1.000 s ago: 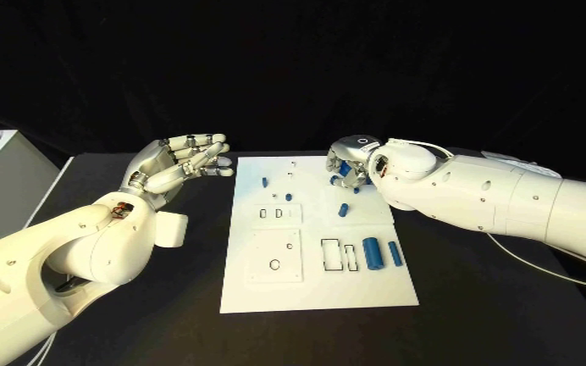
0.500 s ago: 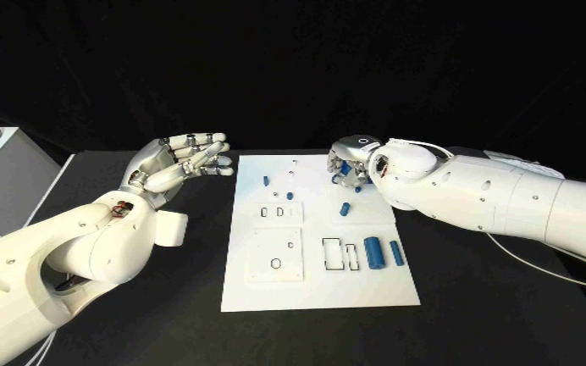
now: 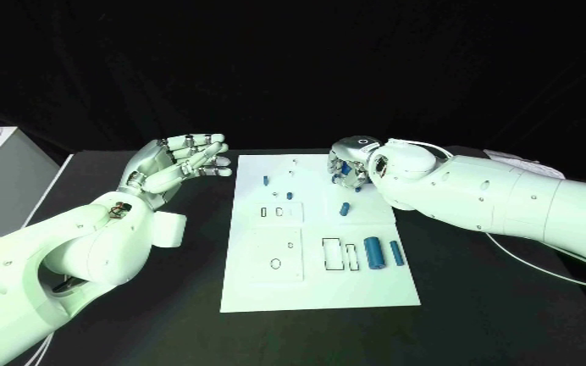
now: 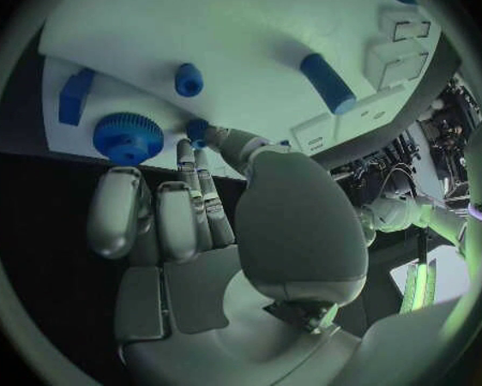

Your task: Assemble the parts on the task board

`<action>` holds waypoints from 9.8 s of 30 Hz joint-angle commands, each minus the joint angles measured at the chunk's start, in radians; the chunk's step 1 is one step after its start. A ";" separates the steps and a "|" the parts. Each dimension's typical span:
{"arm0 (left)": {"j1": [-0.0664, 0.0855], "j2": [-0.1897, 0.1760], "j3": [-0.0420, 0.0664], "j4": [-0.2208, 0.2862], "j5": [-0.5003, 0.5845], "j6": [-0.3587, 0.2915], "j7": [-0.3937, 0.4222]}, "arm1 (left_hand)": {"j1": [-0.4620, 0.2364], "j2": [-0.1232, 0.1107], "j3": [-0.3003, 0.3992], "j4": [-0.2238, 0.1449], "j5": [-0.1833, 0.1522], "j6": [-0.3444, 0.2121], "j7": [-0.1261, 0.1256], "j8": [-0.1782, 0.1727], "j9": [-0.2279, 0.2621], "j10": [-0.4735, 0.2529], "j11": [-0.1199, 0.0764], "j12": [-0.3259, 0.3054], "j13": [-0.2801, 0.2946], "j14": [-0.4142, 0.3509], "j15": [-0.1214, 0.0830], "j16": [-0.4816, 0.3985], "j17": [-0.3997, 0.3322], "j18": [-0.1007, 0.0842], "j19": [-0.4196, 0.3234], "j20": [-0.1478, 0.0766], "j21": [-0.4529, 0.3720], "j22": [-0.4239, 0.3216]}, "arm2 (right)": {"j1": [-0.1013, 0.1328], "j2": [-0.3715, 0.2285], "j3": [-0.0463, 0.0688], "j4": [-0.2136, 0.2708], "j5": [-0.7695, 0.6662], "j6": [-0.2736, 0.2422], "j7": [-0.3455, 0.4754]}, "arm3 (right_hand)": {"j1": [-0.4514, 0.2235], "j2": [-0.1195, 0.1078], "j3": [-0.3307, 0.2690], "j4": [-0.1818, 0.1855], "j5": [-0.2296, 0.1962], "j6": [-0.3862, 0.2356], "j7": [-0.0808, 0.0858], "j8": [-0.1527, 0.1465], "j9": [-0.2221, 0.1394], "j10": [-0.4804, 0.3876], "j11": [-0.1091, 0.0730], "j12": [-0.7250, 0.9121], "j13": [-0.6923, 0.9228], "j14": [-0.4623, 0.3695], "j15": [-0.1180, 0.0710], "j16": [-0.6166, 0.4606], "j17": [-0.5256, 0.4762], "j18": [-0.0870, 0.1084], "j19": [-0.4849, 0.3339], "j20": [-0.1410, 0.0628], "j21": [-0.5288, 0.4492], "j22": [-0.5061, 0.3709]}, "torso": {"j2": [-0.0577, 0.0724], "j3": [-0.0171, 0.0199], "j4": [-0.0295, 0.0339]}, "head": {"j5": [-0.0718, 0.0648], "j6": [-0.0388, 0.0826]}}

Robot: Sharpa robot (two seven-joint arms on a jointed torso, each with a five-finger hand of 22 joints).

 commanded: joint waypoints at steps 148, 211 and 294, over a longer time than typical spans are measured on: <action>0.001 -0.025 0.028 0.020 -0.004 0.018 -0.004 | -0.005 0.006 -0.002 -0.006 -0.005 0.012 0.020 -0.005 -0.002 0.012 0.001 -0.006 0.001 -0.012 0.001 0.008 0.010 -0.002 -0.017 0.000 0.019 0.010 | 0.001 0.067 0.006 -0.036 0.076 -0.292 -0.011 | 0.076 0.020 -0.224 0.022 -0.007 -0.106 -0.008 -0.040 0.071 -0.147 0.011 0.053 0.003 -0.013 0.006 -0.044 -0.166 0.019 -0.047 0.009 -0.139 -0.119 | 0.018 -0.0178 0.0127 | 0.009 0.017; -0.007 -0.003 0.027 -0.013 -0.008 0.028 -0.006 | -0.005 0.006 -0.002 -0.007 -0.005 0.012 0.020 -0.005 -0.002 0.013 0.000 -0.006 0.001 -0.013 0.001 0.009 0.013 -0.002 -0.020 0.000 0.022 0.012 | 0.000 -0.037 0.017 -0.089 0.378 -0.075 -0.055 | 0.114 0.032 -0.432 0.228 0.079 -0.114 0.014 0.033 0.102 0.368 -0.004 1.507 1.505 0.102 0.005 0.198 0.465 -0.082 0.136 0.010 0.274 0.392 | 0.019 -0.0100 -0.0014 | 0.005 0.001; -0.007 0.001 0.027 -0.008 -0.009 0.029 -0.011 | -0.003 0.011 0.001 -0.012 -0.006 0.015 0.018 -0.006 -0.002 0.017 -0.001 -0.008 0.001 -0.016 0.000 0.012 0.020 -0.001 -0.029 0.000 0.034 0.020 | -0.021 0.192 0.004 -0.040 0.027 -0.206 -0.131 | 0.122 -0.019 -0.210 0.208 0.141 -0.032 -0.010 0.048 0.087 0.368 -0.027 1.507 1.505 0.102 -0.017 0.198 0.465 -0.092 0.154 -0.011 0.307 0.430 | 0.020 -0.0097 -0.0024 | 0.020 0.002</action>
